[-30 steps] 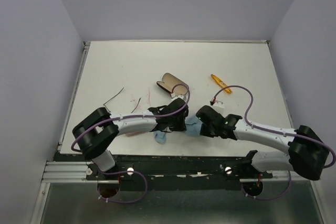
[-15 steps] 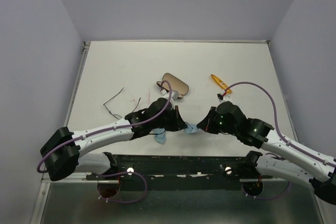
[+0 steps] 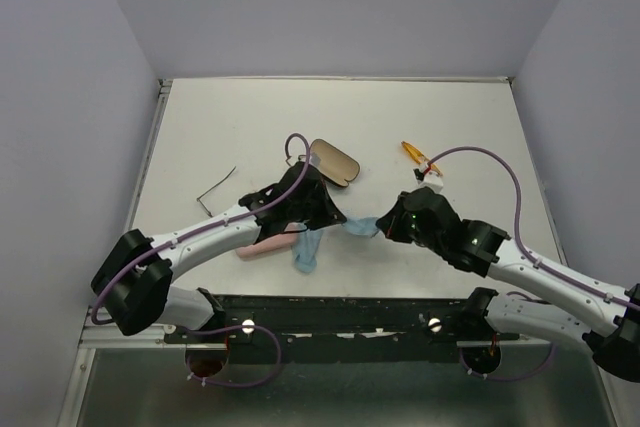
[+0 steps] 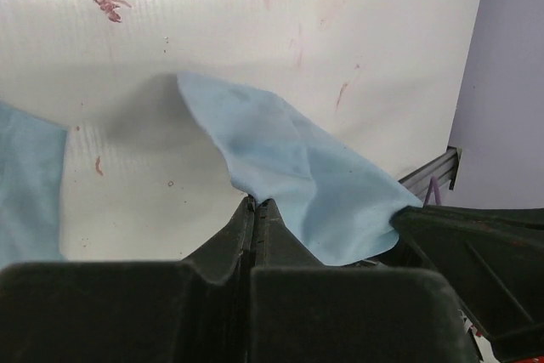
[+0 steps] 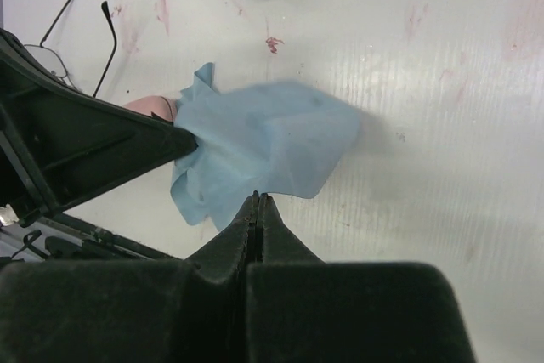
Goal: Organize the sunglasses
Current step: Fold the glasses cleaning cloth at the center of the board.
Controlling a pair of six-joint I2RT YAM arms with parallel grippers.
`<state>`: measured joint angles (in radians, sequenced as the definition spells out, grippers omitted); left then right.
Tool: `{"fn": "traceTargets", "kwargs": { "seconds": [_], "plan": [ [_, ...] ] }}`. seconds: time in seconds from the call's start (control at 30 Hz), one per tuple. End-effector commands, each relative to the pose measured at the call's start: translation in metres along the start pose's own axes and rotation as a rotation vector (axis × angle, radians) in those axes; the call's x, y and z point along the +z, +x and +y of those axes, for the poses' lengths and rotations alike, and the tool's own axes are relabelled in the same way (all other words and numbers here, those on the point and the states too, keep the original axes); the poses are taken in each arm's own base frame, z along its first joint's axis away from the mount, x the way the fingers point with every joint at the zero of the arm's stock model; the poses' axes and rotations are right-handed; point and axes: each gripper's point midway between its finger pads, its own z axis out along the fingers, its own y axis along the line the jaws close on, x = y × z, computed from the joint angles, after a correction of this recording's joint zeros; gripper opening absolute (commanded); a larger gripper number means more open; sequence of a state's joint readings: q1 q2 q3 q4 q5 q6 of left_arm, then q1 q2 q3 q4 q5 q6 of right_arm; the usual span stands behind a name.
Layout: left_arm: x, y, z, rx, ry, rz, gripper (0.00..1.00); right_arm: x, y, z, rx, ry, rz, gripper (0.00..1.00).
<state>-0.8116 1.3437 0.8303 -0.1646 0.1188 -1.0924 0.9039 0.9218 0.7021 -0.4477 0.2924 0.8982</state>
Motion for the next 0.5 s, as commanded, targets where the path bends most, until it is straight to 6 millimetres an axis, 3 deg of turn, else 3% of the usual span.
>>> {"fn": "traceTargets", "kwargs": {
  "seconds": [0.0, 0.1, 0.47],
  "plan": [
    [0.001, 0.008, 0.005, -0.032, -0.029, 0.058, 0.0, -0.002, -0.031, 0.011, -0.01, -0.012, -0.123, 0.01],
    [0.001, 0.018, 0.007, -0.025, -0.009, 0.099, 0.0, -0.004, -0.03, 0.012, -0.016, -0.026, -0.122, 0.01],
    [-0.03, 0.034, 0.014, 0.002, 0.036, 0.066, 0.0, -0.026, 0.024, 0.018, 0.063, -0.228, 0.072, 0.01]
  ]
}}
